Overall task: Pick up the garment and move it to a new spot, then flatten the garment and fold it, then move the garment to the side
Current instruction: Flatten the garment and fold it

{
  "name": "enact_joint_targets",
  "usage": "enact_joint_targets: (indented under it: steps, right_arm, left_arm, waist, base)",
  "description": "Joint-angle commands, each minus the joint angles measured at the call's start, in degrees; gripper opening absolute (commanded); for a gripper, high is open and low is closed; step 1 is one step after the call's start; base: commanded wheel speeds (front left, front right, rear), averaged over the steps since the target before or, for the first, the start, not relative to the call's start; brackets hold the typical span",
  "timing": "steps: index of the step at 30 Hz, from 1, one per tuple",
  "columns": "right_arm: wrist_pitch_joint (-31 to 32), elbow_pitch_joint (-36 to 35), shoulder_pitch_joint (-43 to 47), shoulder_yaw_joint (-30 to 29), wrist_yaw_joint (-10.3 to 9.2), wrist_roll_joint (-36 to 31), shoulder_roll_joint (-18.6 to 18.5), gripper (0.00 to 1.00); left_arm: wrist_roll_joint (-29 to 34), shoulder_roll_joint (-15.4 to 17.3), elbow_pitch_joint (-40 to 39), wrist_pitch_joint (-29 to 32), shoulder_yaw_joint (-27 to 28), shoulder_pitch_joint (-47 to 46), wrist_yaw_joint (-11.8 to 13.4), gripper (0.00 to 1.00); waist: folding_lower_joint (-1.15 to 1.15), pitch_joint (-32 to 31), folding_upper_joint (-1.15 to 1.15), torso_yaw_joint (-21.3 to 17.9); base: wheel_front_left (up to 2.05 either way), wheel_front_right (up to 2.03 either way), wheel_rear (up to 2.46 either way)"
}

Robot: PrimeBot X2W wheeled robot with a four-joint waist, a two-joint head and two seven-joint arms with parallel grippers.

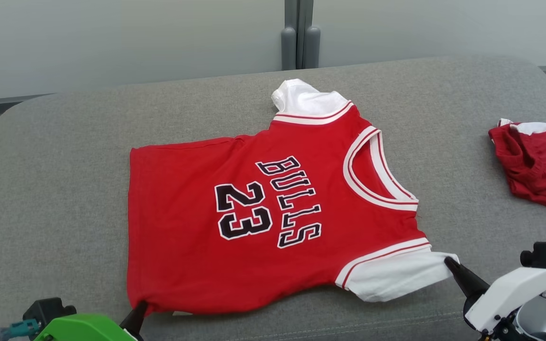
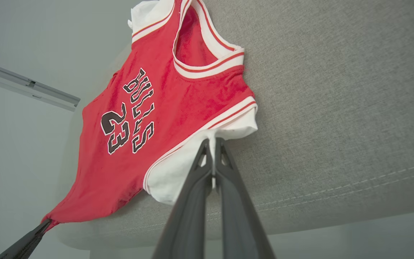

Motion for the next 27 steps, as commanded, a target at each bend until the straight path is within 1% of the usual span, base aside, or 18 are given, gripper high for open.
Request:
enact_joint_targets:
  steps: [1,8,9,15,20,27]
  right_arm:
    - [0.5,0.6,-1.7,-0.2,0.0,-0.8,0.0,0.0]
    - [2.0,4.2,-10.2,-0.5,0.0,-3.5,-0.2,0.0]
    - [2.0,4.2,-10.2,-0.5,0.0,-3.5,-0.2,0.0]
    - [2.0,10.9,-19.5,-0.7,-0.01,-5.5,-0.9,0.0]
    - [1.3,17.7,-26.8,0.4,0.0,-7.5,-1.2,0.0]
    - [-0.4,26.4,-33.9,2.0,-0.01,-9.0,-1.8,0.0]
  left_arm:
    - [-0.2,0.5,-0.6,0.5,0.2,-1.5,0.5,0.0]
    - [1.1,1.1,-1.6,1.8,0.5,-6.5,2.2,0.0]
    - [1.1,1.1,-1.6,1.8,0.5,-6.5,2.2,0.0]
    - [1.6,0.2,1.3,2.2,1.3,-12.4,3.3,0.0]
    - [2.0,-0.8,5.4,2.8,0.9,-17.1,3.4,0.0]
    - [2.9,-1.3,9.9,3.5,-0.1,-21.3,2.5,0.0]
  waist:
    - [0.0,0.4,0.0,0.0]
    - [0.0,2.9,0.0,-0.2]
    - [0.0,2.9,0.0,-0.2]
    - [0.0,6.4,0.0,-0.3]
    - [0.0,9.2,0.0,-0.5]
    - [0.0,11.5,0.0,-0.4]
  base:
    - [0.0,0.0,0.0]
    - [0.0,0.0,0.0]
    - [0.0,0.0,0.0]
    - [0.0,0.0,0.0]
    - [0.0,0.0,0.0]
    - [0.0,0.0,0.0]
